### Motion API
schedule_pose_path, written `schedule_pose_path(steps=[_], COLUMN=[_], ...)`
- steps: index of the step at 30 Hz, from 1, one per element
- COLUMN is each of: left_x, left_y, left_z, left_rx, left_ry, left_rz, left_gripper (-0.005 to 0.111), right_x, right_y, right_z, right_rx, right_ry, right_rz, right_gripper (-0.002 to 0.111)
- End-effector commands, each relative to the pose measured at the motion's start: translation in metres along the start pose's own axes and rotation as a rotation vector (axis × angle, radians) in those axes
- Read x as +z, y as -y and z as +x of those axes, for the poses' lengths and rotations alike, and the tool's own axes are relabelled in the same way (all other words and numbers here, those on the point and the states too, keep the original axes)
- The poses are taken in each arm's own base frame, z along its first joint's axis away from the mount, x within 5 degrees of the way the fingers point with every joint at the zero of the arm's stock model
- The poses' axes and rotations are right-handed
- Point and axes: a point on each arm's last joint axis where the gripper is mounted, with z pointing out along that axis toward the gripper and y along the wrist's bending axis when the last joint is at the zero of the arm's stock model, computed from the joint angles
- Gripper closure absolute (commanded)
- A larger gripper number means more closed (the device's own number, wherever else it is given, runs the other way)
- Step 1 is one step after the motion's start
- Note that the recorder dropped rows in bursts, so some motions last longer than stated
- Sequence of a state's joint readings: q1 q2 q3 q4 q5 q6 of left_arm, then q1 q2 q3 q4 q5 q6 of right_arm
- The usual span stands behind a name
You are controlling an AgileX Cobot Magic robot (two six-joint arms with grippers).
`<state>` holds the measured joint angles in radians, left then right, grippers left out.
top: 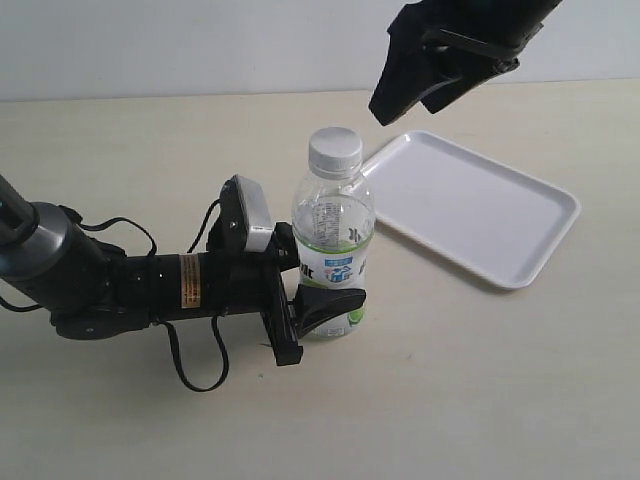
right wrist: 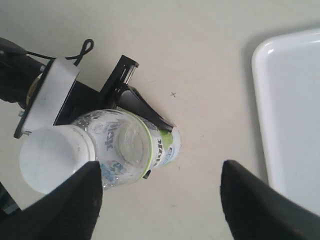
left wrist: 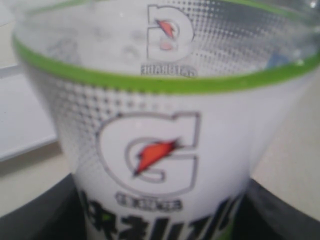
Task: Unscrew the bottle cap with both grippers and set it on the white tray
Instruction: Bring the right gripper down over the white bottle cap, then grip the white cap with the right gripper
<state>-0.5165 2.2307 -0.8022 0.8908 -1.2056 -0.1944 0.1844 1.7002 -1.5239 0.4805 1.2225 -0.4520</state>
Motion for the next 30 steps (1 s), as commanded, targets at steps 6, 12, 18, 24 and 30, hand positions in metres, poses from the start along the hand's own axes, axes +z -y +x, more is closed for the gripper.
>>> schedule_pose_path(steps=[6, 12, 18, 24, 30], left_x=[0.001, 0.001, 0.001, 0.001, 0.001], left_y=[-0.001, -0.001, -0.002, -0.002, -0.002], left_z=[0.0, 0.0, 0.0, 0.0, 0.0], left_rx=[0.008, 0.008, 0.007, 0.007, 0.007], left_ry=[-0.01, -0.01, -0.009, -0.011, -0.011], left_rz=[-0.012, -0.012, -0.016, -0.016, -0.016], left_gripper=[0.107, 0.107, 0.107, 0.107, 0.107], right_x=[-0.011, 0.009, 0.006, 0.008, 0.012], right_y=[-0.063, -0.071, -0.07, -0.07, -0.072], right_z=[0.002, 0.0, -0.005, -0.006, -0.007], right_rx=[-0.179, -0.18, -0.158, -0.148, -0.129], right_ry=[0.005, -0.064, -0.05, -0.052, -0.052], right_rz=[0.024, 0.065, 0.099, 0.083, 0.042], right_gripper=[0.044, 0.039, 0.039, 0.039, 0.039])
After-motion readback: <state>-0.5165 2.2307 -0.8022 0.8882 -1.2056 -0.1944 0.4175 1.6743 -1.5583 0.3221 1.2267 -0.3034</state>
